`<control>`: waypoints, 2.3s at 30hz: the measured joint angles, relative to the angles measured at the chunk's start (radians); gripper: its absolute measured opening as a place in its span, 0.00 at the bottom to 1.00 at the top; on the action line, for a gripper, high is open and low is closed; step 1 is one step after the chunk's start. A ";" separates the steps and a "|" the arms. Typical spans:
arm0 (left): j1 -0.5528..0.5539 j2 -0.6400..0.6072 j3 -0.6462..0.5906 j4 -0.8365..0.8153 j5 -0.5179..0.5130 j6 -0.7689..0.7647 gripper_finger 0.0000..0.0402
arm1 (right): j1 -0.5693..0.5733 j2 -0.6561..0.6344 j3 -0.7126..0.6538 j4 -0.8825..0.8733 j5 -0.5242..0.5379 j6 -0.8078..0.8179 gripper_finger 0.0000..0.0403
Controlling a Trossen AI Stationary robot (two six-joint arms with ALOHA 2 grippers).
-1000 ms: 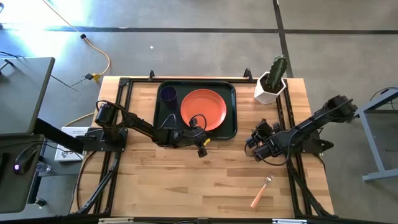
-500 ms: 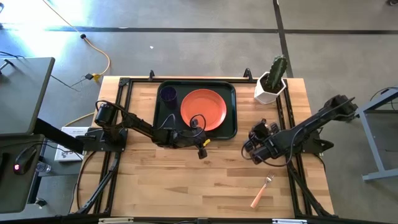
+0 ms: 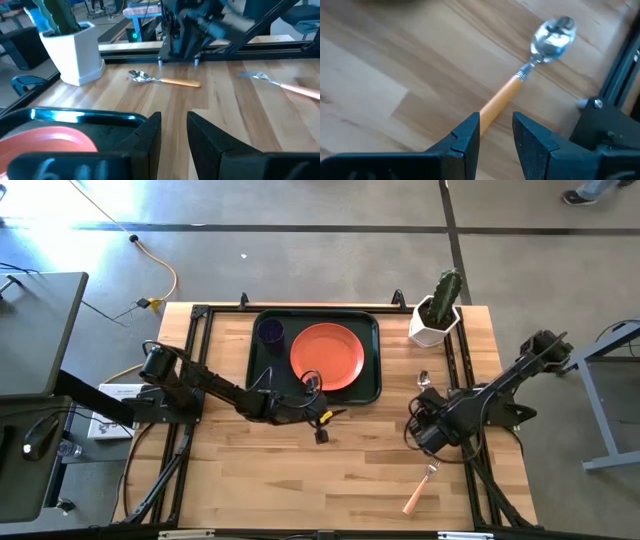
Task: Pick and place plate/cup/fork/spoon on tray
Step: Put the spoon into the left side of the serving tray
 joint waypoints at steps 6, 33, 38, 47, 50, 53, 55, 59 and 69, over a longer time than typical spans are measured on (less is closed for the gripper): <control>-0.013 -0.010 0.000 0.006 -0.018 -0.030 0.20 | 0.020 0.002 -0.058 -0.010 0.028 0.105 0.26; -0.003 -0.004 0.000 -0.165 -0.021 -0.135 0.20 | -0.349 0.006 -0.067 0.050 0.018 -0.012 0.27; -0.075 -0.061 0.000 -0.156 -0.128 0.030 0.20 | -0.424 0.006 -0.116 0.162 0.002 -0.115 0.27; -0.142 -0.171 0.000 -0.312 -0.368 0.089 0.20 | -0.513 0.007 -0.245 0.279 -0.041 -0.115 0.27; -0.117 -0.171 -0.012 -0.331 -0.367 0.049 0.20 | -0.530 0.005 -0.276 0.329 -0.032 -0.117 0.27; -0.091 -0.171 -0.054 -0.304 -0.355 0.013 0.20 | -0.534 0.003 -0.304 0.371 -0.015 -0.118 0.26; -0.076 -0.171 -0.073 -0.292 -0.354 -0.007 0.20 | -0.534 0.003 -0.310 0.383 -0.012 -0.126 0.26; -0.058 -0.171 -0.083 -0.286 -0.350 -0.031 0.20 | -0.524 0.004 -0.310 0.386 -0.012 -0.142 0.26; -0.055 -0.193 -0.083 -0.339 -0.385 -0.046 0.20 | -0.458 0.006 -0.298 0.357 0.043 -0.078 0.26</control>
